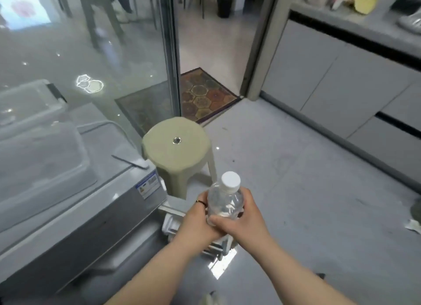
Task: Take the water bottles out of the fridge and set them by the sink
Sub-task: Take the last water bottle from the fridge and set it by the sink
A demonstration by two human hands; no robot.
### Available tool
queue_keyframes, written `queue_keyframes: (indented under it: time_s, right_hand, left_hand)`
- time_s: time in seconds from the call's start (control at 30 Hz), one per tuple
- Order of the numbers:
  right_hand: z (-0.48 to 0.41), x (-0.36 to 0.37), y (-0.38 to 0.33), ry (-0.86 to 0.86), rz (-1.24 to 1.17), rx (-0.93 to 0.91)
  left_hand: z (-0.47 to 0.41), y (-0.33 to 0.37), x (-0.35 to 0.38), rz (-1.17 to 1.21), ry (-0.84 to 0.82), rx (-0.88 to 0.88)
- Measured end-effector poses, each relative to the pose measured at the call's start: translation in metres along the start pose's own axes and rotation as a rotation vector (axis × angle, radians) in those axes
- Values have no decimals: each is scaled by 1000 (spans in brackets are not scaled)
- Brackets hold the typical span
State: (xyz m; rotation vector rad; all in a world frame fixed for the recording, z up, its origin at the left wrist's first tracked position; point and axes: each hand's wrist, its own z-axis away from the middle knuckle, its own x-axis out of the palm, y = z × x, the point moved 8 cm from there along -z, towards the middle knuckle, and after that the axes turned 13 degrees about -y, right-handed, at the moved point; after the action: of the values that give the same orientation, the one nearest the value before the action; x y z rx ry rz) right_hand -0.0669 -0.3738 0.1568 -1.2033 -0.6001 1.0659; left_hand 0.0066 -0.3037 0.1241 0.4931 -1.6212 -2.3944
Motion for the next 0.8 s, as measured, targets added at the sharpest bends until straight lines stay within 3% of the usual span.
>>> queue_keyframes:
  time_s: [0.23, 0.53, 0.8]
  right_hand:
    - [70, -111, -54, 360, -36, -112]
    - [213, -221, -27, 801, -95, -66]
    - [310, -291, -2, 971, -85, -30]
  left_hand:
    - [-24, 121, 82, -127, -293, 190]
    - [-12, 187, 260, -198, -677, 333]
    - [8, 215, 385, -224, -830, 386]
